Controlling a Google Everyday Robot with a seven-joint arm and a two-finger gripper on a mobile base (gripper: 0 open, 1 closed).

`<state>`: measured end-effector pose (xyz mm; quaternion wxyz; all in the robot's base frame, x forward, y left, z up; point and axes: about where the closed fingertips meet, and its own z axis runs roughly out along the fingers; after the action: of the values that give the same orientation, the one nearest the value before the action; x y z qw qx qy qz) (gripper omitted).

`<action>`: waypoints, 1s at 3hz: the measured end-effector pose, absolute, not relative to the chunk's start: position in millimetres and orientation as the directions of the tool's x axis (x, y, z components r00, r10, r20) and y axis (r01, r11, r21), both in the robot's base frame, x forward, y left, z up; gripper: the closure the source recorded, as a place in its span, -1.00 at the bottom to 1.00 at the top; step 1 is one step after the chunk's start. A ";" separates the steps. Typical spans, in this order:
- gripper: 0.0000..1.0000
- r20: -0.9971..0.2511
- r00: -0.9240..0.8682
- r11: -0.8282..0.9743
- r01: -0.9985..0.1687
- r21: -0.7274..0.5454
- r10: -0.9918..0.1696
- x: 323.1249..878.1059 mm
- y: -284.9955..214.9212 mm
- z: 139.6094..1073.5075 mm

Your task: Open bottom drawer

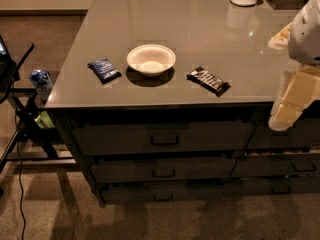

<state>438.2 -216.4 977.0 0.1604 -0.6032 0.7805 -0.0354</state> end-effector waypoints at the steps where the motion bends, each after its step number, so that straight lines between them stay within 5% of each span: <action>1: -1.00 -0.208 -0.221 0.270 -0.930 -0.249 -0.953 438.2 -216.4 977.0; 3: -1.00 -0.235 -0.233 0.274 -0.949 -0.157 -0.944 406.5 -184.0 898.9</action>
Offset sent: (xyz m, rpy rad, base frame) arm -0.0383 0.0293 -0.1033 0.0425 0.1495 -0.0261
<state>406.5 -184.0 898.9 0.1425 -0.6025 0.7852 0.0092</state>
